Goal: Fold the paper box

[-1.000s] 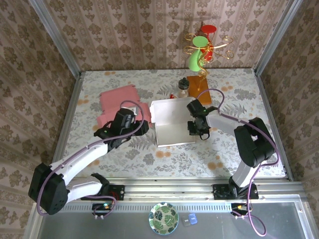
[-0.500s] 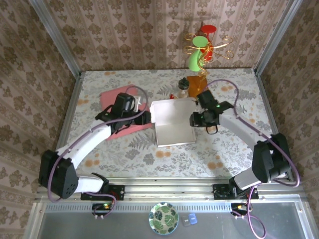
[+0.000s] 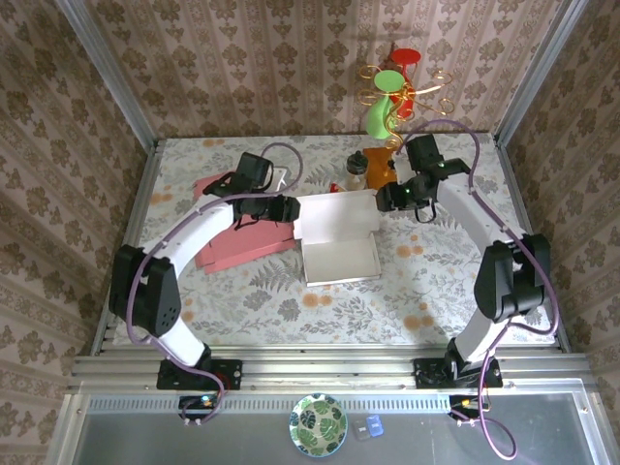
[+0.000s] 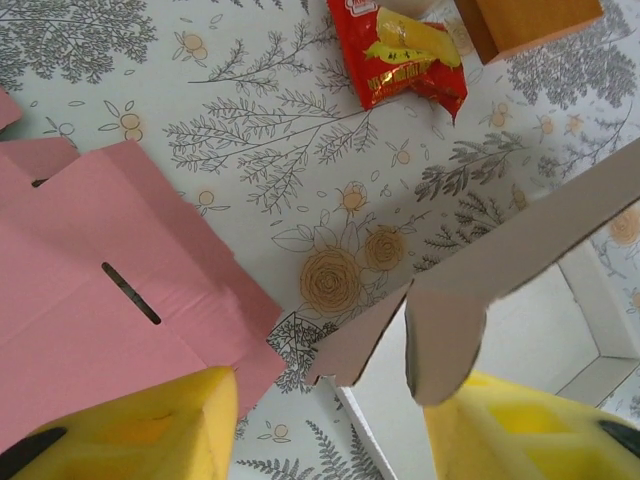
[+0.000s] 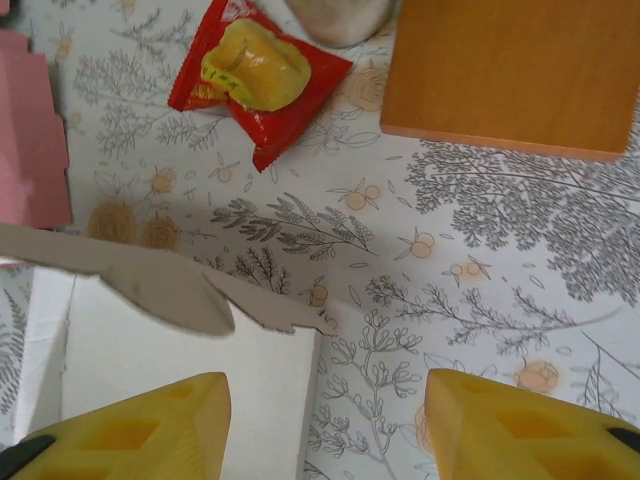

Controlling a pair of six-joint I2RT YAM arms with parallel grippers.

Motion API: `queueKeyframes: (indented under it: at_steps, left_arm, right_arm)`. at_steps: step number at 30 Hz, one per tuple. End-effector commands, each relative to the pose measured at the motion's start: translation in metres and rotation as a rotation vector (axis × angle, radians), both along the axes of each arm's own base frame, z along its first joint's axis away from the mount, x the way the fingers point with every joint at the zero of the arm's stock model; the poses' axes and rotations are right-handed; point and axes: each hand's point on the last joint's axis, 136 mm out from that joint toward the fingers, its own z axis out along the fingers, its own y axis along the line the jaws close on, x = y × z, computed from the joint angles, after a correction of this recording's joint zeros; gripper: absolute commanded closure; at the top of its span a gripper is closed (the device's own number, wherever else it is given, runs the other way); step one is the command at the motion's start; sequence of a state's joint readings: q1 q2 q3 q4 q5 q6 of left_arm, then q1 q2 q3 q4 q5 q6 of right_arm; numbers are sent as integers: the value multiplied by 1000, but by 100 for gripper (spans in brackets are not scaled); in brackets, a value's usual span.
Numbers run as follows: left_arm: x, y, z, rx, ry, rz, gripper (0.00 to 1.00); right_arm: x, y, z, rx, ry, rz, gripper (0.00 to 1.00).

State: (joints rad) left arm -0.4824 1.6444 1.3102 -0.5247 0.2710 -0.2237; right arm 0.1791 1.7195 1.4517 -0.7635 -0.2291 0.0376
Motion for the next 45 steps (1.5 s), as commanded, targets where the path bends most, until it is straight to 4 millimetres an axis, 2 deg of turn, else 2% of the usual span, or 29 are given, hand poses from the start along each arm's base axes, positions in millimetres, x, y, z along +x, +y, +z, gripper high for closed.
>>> queueKeyframes:
  at_steps: [1, 5, 10, 27, 39, 45]
  left_arm:
    - [0, -1, 1, 11, 8, -49, 49]
    - [2, -3, -2, 19, 16, -62, 53]
    - [2, -5, -5, 13, 26, -74, 57]
    - [9, -10, -9, 28, 30, -70, 74]
    - [12, -14, -10, 51, 28, -66, 82]
    - [13, -13, -11, 65, 26, -58, 85]
  right_arm:
    - [-1, 8, 1, -3, 8, 99, 44]
    - [5, 15, 1, 19, -1, 128, 44]
    - [9, 25, 0, 69, 8, 156, 50]
    - [19, 33, -4, 51, -4, 155, 63]
    - [22, 37, -5, 26, -22, 141, 83]
    - [21, 35, -2, 11, -44, 121, 88]
